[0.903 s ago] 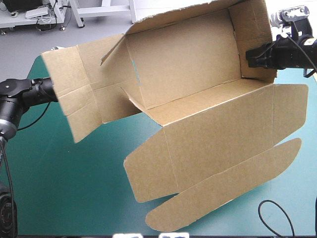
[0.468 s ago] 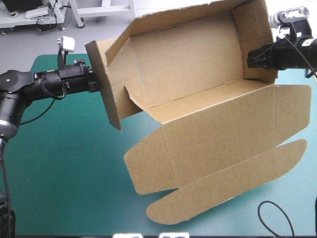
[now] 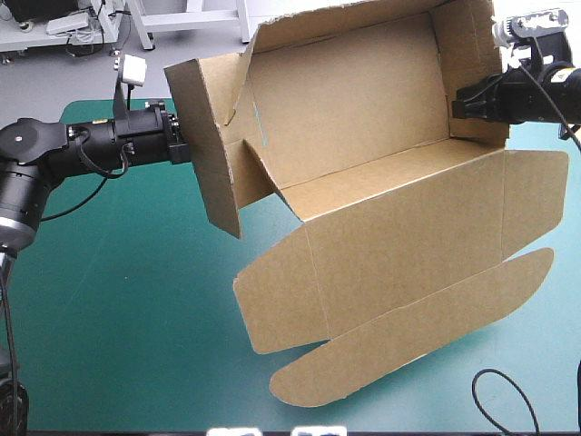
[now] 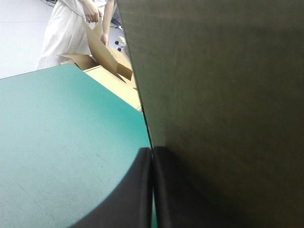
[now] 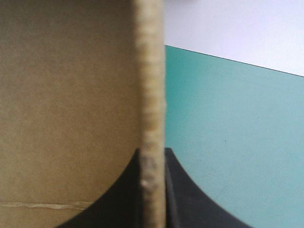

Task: Fold the box

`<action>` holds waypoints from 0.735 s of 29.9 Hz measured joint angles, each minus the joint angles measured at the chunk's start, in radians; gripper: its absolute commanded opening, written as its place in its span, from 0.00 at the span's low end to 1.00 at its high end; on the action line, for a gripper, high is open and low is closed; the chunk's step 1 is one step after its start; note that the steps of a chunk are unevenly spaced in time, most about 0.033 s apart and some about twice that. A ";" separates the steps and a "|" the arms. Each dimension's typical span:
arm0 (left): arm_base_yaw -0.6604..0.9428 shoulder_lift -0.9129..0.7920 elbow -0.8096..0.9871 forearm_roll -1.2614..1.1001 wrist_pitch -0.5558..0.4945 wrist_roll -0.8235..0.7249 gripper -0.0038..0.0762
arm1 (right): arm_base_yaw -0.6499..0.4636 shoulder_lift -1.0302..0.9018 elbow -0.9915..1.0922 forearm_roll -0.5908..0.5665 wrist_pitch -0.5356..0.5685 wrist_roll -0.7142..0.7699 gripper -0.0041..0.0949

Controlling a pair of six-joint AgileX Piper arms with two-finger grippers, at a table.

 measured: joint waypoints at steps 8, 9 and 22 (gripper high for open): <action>0.000 0.000 0.000 -0.016 -0.001 -0.025 0.04 | 0.000 0.005 0.000 -0.006 -0.021 0.013 0.03; 0.000 0.000 0.000 -0.018 -0.001 -0.025 0.04 | 0.000 0.009 0.000 -0.006 -0.022 0.014 0.03; -0.005 0.000 0.000 -0.030 0.006 -0.028 0.04 | 0.011 0.023 0.000 -0.013 -0.057 0.022 0.03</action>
